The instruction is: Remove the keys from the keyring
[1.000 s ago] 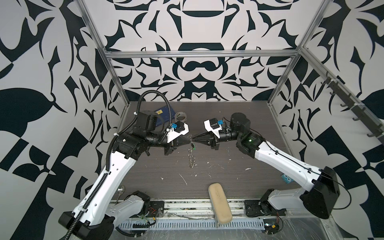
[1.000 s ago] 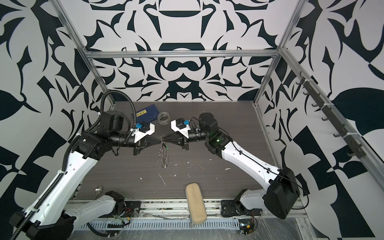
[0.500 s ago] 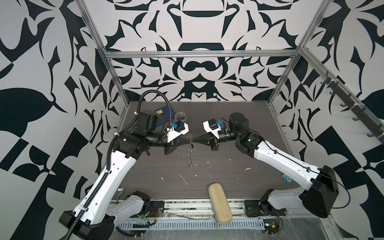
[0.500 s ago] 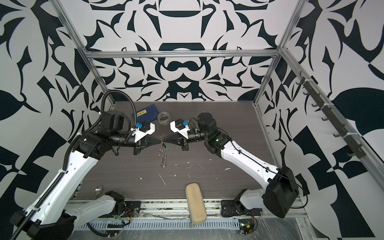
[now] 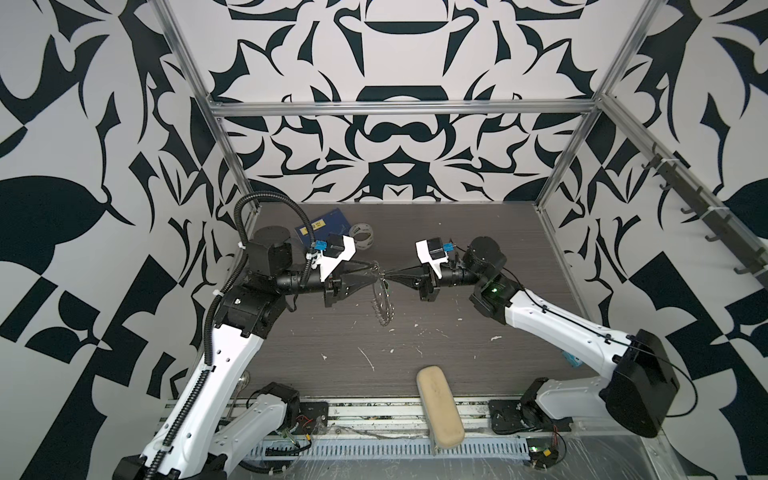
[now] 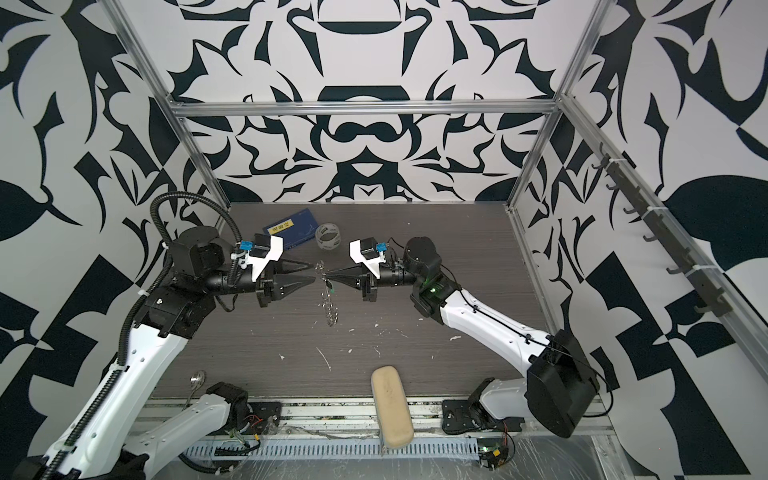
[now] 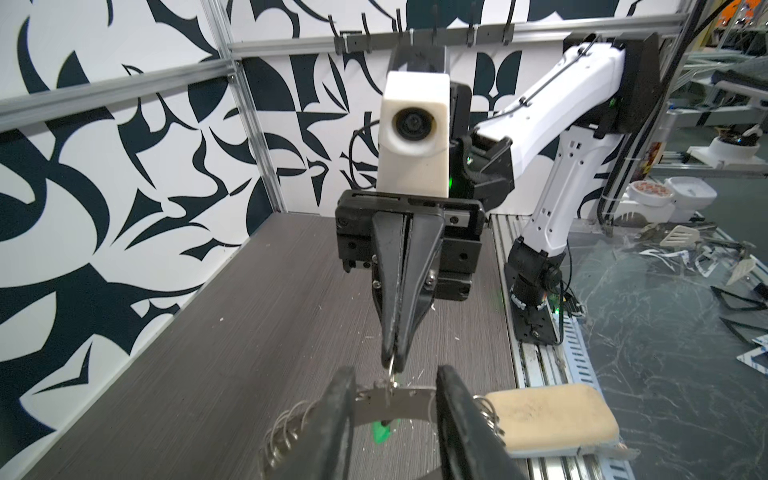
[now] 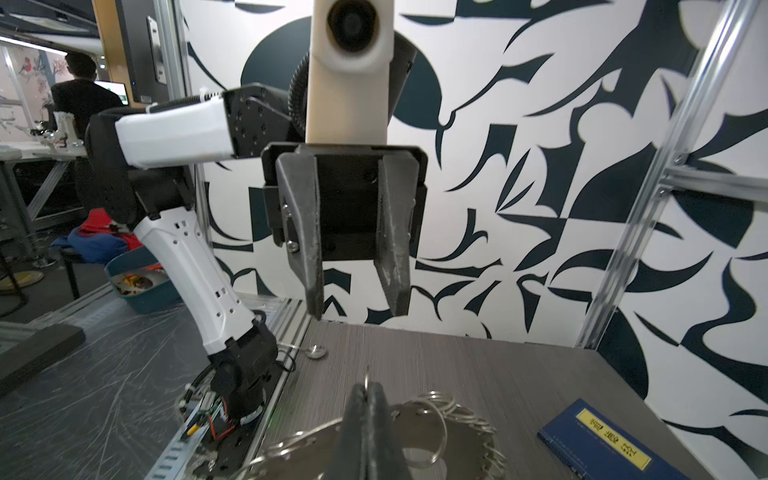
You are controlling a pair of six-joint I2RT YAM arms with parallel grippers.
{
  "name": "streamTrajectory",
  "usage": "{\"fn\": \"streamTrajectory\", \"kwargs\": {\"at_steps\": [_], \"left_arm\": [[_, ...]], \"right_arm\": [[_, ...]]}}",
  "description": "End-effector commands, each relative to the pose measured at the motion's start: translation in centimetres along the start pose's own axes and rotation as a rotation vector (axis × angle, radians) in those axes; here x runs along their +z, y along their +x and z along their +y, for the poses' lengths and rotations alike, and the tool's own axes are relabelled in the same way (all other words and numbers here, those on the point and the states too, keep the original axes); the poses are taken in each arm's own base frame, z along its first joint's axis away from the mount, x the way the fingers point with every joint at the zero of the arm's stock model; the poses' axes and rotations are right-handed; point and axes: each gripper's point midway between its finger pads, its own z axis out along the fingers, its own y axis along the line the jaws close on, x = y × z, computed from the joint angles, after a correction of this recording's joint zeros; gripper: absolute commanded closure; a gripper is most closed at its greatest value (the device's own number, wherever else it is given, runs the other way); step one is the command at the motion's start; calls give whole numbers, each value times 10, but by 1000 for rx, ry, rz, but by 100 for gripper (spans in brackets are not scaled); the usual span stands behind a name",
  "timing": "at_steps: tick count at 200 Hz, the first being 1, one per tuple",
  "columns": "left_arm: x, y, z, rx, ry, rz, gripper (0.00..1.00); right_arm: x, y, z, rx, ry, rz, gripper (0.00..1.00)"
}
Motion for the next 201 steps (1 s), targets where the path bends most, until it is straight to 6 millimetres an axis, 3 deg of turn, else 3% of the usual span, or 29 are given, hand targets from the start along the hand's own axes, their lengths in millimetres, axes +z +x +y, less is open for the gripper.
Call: {"fn": "streamTrajectory", "kwargs": {"at_steps": [1,87,201], "left_arm": [[-2,-12,-7,-4,60,-67,64],[4,-19,2,-19,95,-112,67],[8,-16,3,-42,126,-112,72]], "right_arm": [[-10,-59,4,-134,47,-195,100],[-17,-76,2,-147,83,-312,100],[-4,-70,1,-98,19,-311,100]]}}
